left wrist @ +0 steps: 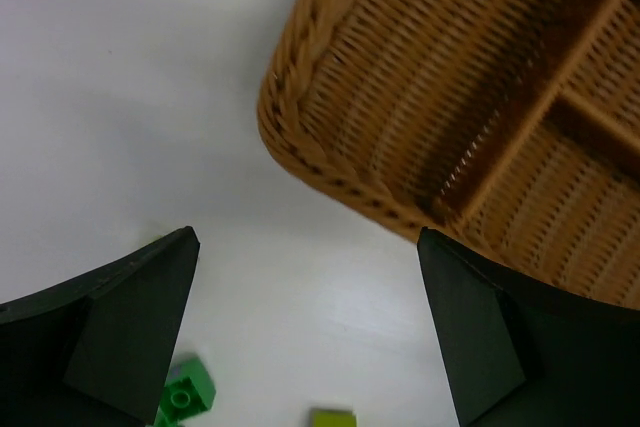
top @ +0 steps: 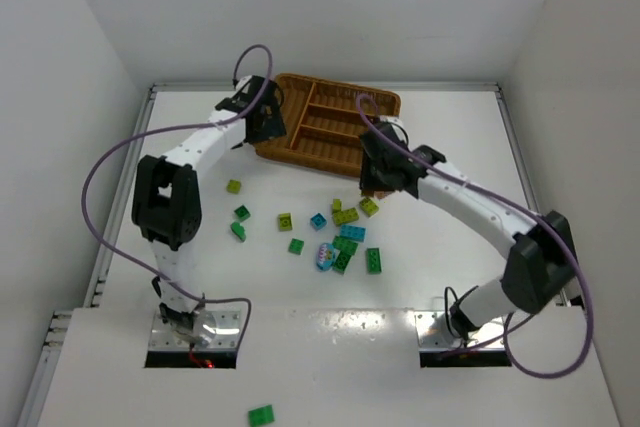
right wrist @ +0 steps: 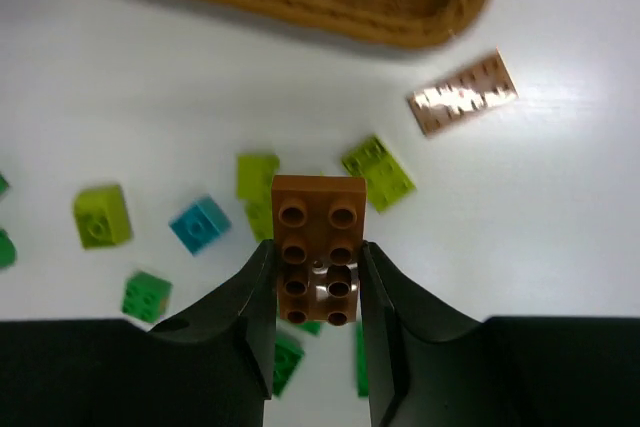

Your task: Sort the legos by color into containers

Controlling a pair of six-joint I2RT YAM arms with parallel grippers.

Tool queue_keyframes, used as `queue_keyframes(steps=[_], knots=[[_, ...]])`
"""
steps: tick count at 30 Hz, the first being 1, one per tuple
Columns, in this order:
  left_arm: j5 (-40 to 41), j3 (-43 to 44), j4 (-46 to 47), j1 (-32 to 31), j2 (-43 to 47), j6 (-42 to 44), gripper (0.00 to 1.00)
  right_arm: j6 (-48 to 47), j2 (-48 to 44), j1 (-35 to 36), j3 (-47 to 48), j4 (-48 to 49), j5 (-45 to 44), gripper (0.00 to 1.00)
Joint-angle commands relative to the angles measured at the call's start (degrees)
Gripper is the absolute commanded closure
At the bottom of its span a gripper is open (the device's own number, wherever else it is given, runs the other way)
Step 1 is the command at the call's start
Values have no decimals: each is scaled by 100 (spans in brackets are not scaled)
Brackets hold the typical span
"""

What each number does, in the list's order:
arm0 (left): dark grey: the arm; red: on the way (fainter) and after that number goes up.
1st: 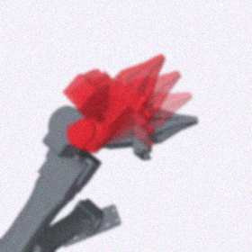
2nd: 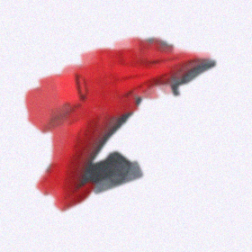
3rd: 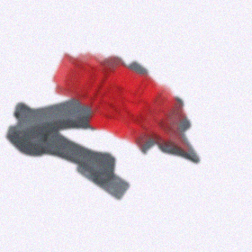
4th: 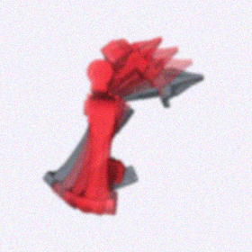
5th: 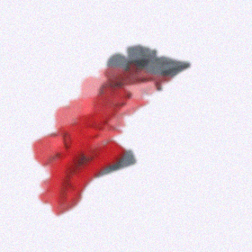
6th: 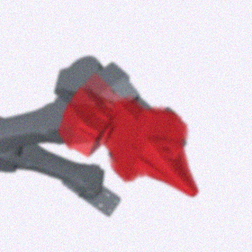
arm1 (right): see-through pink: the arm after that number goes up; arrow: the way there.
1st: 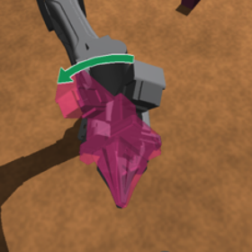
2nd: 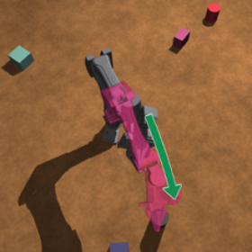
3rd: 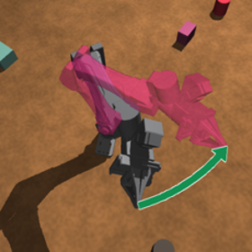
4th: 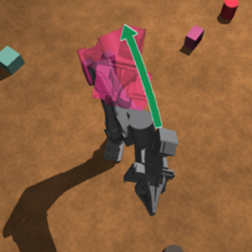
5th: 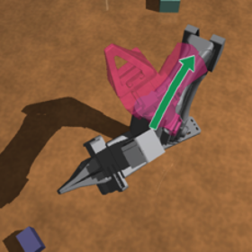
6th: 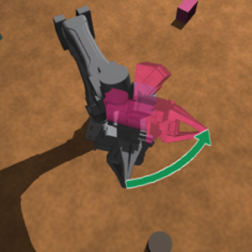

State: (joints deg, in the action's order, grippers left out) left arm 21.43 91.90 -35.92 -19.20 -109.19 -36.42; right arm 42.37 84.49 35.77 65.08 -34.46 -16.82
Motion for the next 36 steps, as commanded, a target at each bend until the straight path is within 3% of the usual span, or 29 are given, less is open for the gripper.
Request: queue_keyframes(steps=[1,6,16,20,25,26,28,36], knots=[[64,425,-398,268,-147,-198,2,-430,839,-9,1107,62,-243,85],[-60,373,-398,443,-85,-129,2,-677,2175,-70,2874,-8,-366,85],[-384,320,-398,812,-24,-23,2,-730,4196,-474,5136,-272,117,83],[-385,513,-398,865,-147,30,2,-730,4523,-474,5349,-272,240,80],[-508,654,-398,865,-340,30,2,-607,4664,-589,5349,-219,302,70],[-508,706,-398,865,-410,30,2,-607,4664,-641,5349,-219,363,57],[-508,759,-451,865,-463,30,2,-607,4664,-641,5349,-219,364,42],[-447,1058,-451,865,-928,-23,2,-607,4014,-641,4268,62,442,41]])
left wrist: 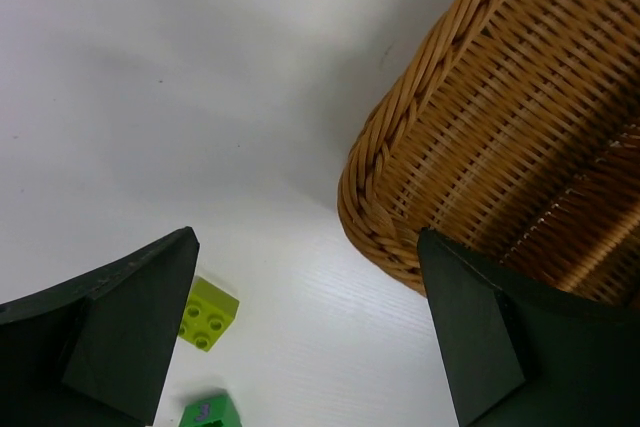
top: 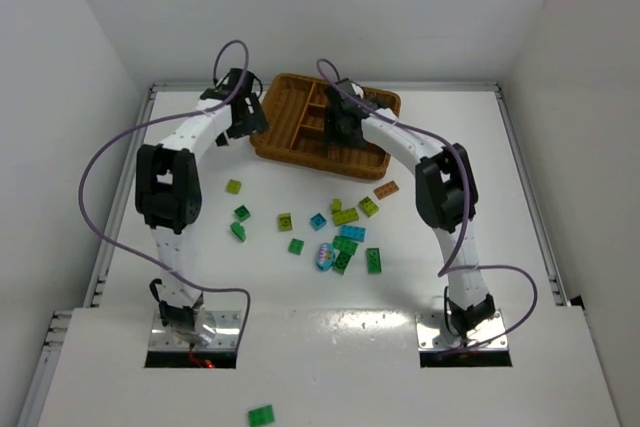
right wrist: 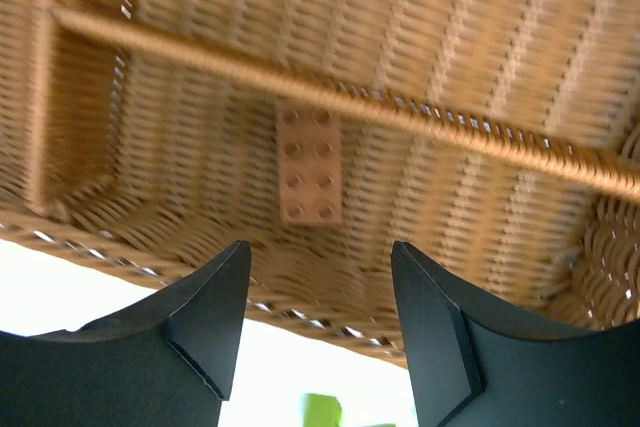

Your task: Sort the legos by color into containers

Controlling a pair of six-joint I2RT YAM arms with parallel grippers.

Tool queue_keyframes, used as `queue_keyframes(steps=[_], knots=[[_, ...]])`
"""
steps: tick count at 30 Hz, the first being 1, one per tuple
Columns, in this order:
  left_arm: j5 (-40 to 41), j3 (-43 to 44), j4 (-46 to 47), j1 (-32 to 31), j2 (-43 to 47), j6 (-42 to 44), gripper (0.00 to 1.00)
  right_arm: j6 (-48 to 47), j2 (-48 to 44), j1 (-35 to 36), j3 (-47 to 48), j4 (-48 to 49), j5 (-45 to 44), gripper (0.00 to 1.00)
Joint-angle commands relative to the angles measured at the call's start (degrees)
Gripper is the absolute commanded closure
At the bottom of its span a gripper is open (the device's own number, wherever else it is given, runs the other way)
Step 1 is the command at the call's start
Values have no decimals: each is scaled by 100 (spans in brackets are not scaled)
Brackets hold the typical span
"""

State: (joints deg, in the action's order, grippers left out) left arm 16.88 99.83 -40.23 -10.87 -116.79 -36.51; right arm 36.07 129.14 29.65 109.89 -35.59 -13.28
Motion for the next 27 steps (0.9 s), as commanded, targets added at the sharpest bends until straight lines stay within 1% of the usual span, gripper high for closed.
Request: queue_keyframes(steps=[1,3,9,12,15,17,18,21,22,23,27], knots=[[8,343,-20,33,-229,-14,2,22,-451,-29,-265,176,141,41],[61,414,-20,33,-335,-14,1,83,-503,-29,-336,123,141,41],[113,555,-20,-20,-634,-14,1,136,-706,-82,-986,245,264,41],[113,336,-20,-73,-634,-14,1,137,-829,-82,-1337,299,317,41],[113,-33,33,-73,-581,-14,1,84,-1039,-82,-1705,351,387,41],[113,-349,85,-73,-380,-14,1,84,-1145,-82,-1900,351,387,41],[113,-672,164,-134,-292,-14,1,84,-1267,-82,-2101,351,440,42],[61,-1262,339,-187,182,-14,1,32,-1435,-82,-2419,413,440,42],[61,-1682,453,-187,322,-14,2,31,-1514,-82,-2471,413,440,42],[61,-1878,515,-187,620,-66,2,-21,-1515,-82,-2550,413,492,42],[-54,-2520,569,-240,1157,-67,2,-223,-1567,-82,-2551,150,432,42]])
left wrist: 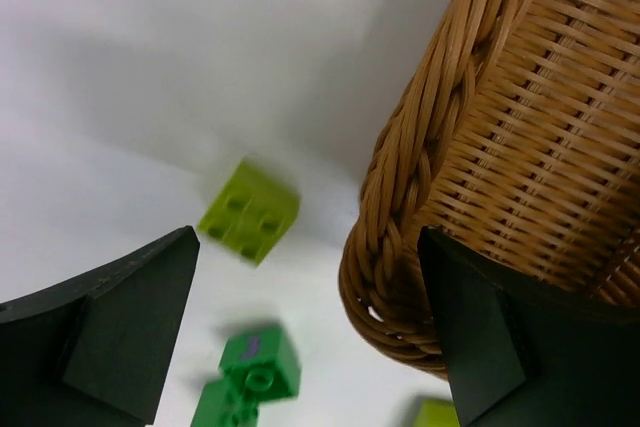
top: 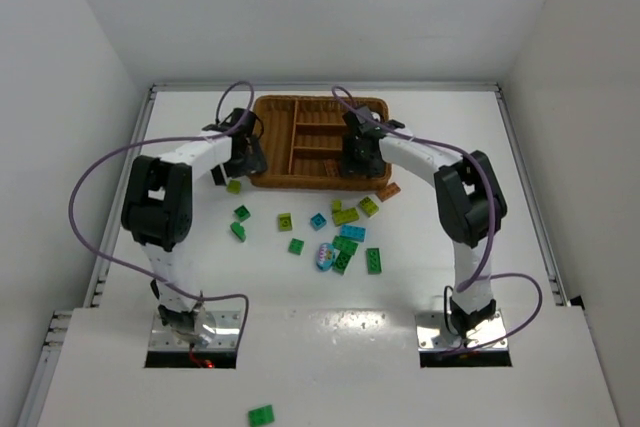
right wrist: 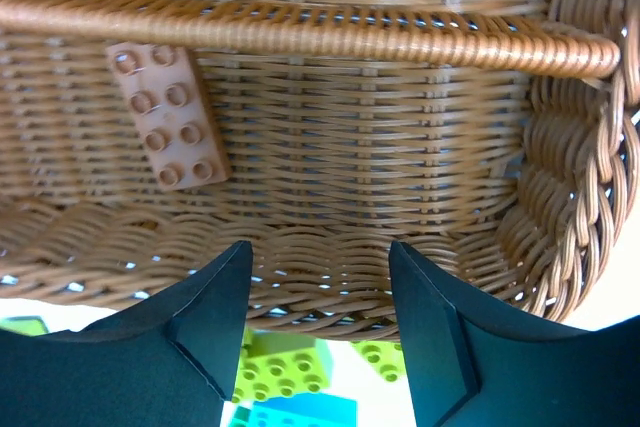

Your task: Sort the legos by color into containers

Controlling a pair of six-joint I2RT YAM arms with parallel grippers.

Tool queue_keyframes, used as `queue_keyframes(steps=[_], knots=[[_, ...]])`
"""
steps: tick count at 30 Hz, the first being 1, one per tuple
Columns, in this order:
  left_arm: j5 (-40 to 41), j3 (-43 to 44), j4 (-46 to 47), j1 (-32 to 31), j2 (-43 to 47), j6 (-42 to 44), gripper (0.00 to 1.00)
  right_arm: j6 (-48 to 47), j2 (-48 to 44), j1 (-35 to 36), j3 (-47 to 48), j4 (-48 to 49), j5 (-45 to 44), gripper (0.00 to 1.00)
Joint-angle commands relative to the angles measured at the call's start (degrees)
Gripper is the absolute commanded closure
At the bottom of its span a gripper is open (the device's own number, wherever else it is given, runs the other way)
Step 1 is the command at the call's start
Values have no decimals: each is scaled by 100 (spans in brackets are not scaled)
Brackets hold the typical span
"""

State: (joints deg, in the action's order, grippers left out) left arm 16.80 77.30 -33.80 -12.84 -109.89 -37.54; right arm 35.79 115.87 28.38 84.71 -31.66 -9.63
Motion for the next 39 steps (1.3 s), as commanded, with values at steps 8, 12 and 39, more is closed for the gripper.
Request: queue_keyframes(steps=[8,12,39], knots=[[17,29,-380,-43,1373,203,1,-47,-1549,106,-366,28,-871,39],[-211,320,-469,-43,1566,256,1,366,-2445,36,-1286,143,-1444,37],[-212,145,-522,-377,1971,370,1,1439,-1796,-570,-3013,1829,-944,43]])
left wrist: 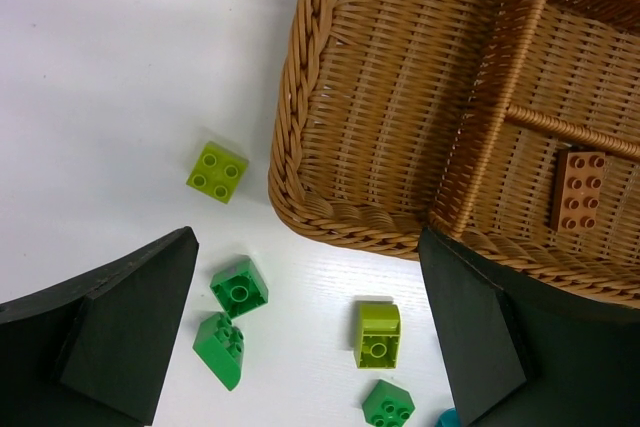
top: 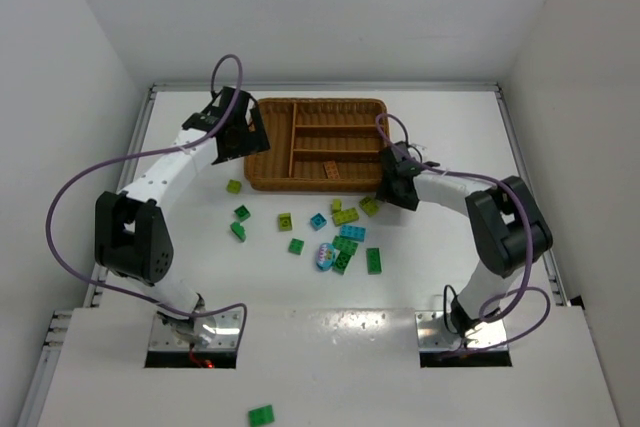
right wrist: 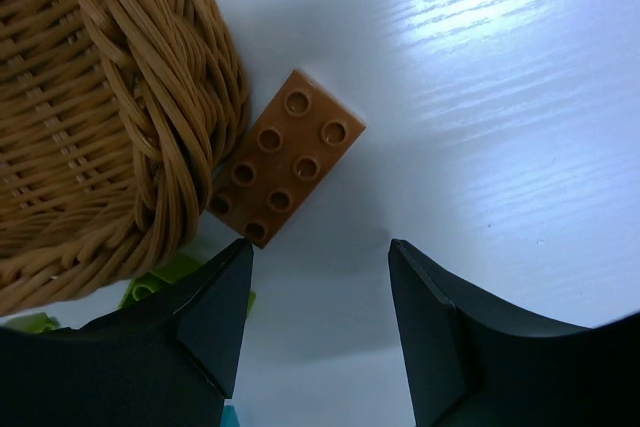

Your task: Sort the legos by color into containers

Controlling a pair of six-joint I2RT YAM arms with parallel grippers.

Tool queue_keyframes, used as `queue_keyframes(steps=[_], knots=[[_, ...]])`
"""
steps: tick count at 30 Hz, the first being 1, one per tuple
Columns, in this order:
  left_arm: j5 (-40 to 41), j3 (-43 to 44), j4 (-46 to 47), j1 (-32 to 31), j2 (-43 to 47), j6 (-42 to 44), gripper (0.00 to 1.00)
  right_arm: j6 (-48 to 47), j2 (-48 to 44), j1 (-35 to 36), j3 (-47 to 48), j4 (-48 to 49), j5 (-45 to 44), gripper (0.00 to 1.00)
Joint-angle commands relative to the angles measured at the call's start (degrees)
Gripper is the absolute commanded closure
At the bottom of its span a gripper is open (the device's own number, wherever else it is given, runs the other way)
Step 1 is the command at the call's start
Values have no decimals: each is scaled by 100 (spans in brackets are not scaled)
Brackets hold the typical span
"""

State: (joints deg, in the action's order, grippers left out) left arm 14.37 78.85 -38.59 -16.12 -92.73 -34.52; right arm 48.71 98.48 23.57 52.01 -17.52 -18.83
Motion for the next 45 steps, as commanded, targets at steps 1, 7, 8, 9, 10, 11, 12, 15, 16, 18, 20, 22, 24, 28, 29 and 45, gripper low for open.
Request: queue_keyframes(steps=[1,7,8,9,10,11,12,15,16,18,20,22,24,28,29,45], knots=[[31,-10,-44,-49,255,69,1,148,-57,-90,257,416,28,43],[31,-10,-44,-102,255,69,1,227,128,-256,12,398,-209,45],[31,-10,-44,-102,255,69,1,227,41,-257,-102,346,-209,45],[31,-10,-44,-102,203,69,1,175,-21,-309,-173,346,-270,45],[31,-10,-44,-102,202,121,1,174,-100,-309,-243,276,-270,45],[31,-10,-44,-154,202,121,1,174,-188,-309,-313,275,-323,45],[31,-10,-44,-155,202,121,1,104,-354,-370,-462,223,-323,45],[31,-10,-44,-207,141,121,1,33,-539,-485,-639,136,-323,45],[-22,-10,-44,-207,141,121,1,-27,-592,-485,-639,4,-375,45],[-22,-10,-44,-269,141,121,1,-80,-759,-538,-710,-50,-376,47],[-22,-10,-44,-321,141,121,1,-133,-882,-608,-779,-199,-376,47],[-22,-10,-44,-322,141,121,1,-186,-1119,-660,-841,-199,-306,47],[-22,-10,-44,-383,141,69,1,-248,-1391,-661,-841,-199,-96,47],[-22,43,-44,-436,141,16,1,-449,-1524,-661,-701,-147,291,37],[-22,43,-44,-497,141,16,1,-450,-1446,-661,-553,-147,457,34],[31,43,-44,-550,141,16,1,-213,-29,-599,-155,3,222,43]])
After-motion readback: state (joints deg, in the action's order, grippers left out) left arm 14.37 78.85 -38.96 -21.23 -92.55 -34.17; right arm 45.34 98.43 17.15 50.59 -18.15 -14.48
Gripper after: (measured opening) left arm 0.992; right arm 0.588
